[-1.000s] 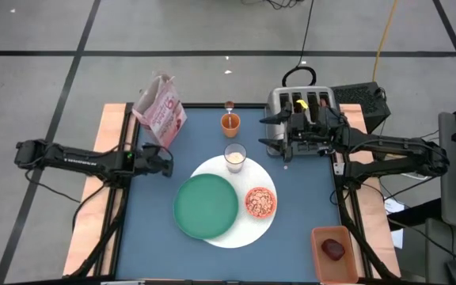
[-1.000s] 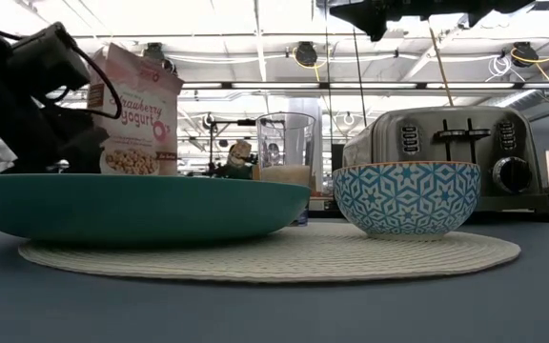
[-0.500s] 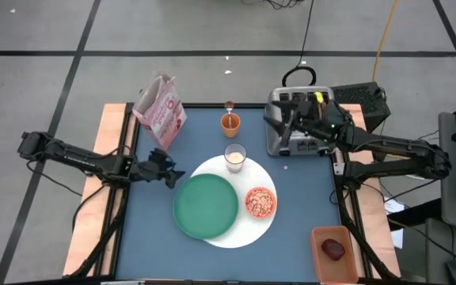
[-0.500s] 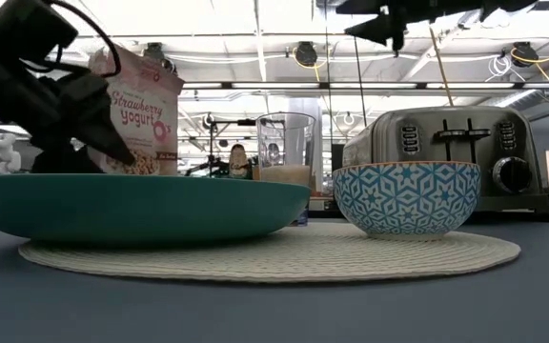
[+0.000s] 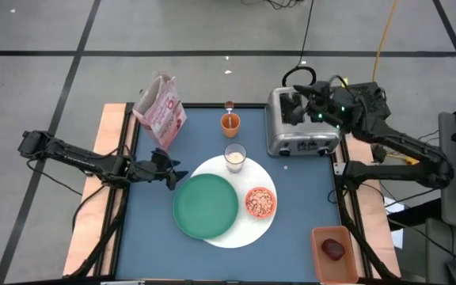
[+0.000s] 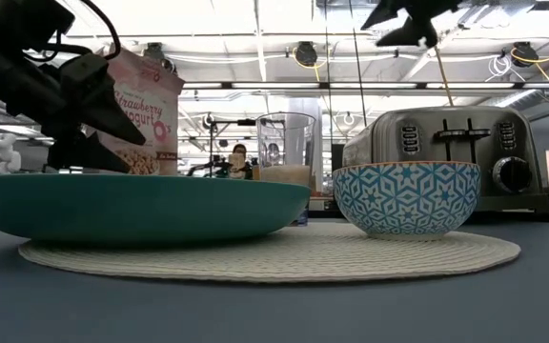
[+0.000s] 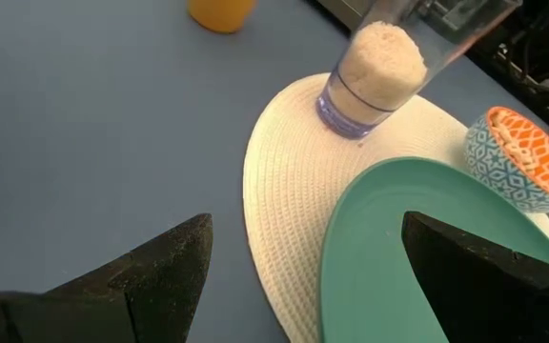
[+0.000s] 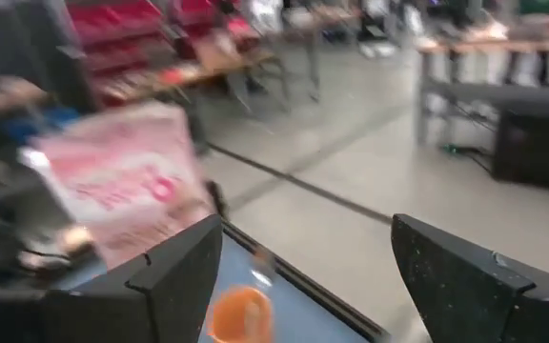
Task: Arrange a breakfast setting
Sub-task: Put the toasted bagel on the green plate
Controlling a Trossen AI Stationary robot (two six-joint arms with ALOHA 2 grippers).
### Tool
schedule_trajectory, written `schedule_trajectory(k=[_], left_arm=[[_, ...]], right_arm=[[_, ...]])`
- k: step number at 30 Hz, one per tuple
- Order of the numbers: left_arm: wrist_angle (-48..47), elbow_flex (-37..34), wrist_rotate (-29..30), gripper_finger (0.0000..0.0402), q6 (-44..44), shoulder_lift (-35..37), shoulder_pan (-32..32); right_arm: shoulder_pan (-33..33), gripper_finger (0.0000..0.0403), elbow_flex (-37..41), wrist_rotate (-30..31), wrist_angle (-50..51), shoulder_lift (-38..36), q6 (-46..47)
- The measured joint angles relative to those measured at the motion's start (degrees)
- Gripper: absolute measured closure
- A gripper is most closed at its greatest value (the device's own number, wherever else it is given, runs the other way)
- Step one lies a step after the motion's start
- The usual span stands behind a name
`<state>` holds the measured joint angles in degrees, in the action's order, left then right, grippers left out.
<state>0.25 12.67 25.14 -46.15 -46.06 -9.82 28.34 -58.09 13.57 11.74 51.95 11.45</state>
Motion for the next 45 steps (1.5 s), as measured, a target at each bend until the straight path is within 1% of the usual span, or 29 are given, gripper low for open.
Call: schedule_trajectory(k=[4,6,8,10,18,27,29,36,40,45], left_arm=[[-0.01,0.0,0.42,0.0057,0.0,0.0,0.0],[0.0,0.0,0.44,0.0057,0.0,0.0,0.0],[-0.02,0.0,0.46,0.0057,-0.02,0.0,0.02],[-0.01,0.0,0.48,0.0057,-0.01,0.0,0.02],[-0.02,0.0,0.53,0.0057,0.75,0.0,0.04],[-0.02,0.0,0.53,0.0057,0.94,0.0,0.04],[-0.02,0.0,0.53,0.0057,0.97,0.0,0.04],[-0.02,0.0,0.53,0.0057,1.01,0.0,0.04],[-0.02,0.0,0.53,0.0057,0.99,0.0,0.04],[-0.04,0.0,0.53,0.0057,0.98,0.0,0.04]], right_arm=[[3.18,0.0104,-7.82,5.08,16.27,2.5,1.86],[4.8,0.0104,-10.45,7.16,23.01,3.66,3.49],[6.61,0.0104,-12.18,7.71,28.39,4.89,4.48],[8.4,0.0104,-12.84,7.57,31.71,5.92,5.1],[14.87,0.0104,-12.84,7.43,37.34,8.9,5.47],[19.4,0.0104,-12.84,7.4,44.23,10.47,5.45],[19.92,0.0104,-12.84,7.4,45.57,10.69,4.84],[20.04,0.0104,-12.86,7.26,47.26,11.09,-2.24],[20.06,0.0104,-12.86,7.3,48.82,11.81,-0.15],[20.06,0.0104,-12.86,7.43,51.96,13.64,-0.15]])
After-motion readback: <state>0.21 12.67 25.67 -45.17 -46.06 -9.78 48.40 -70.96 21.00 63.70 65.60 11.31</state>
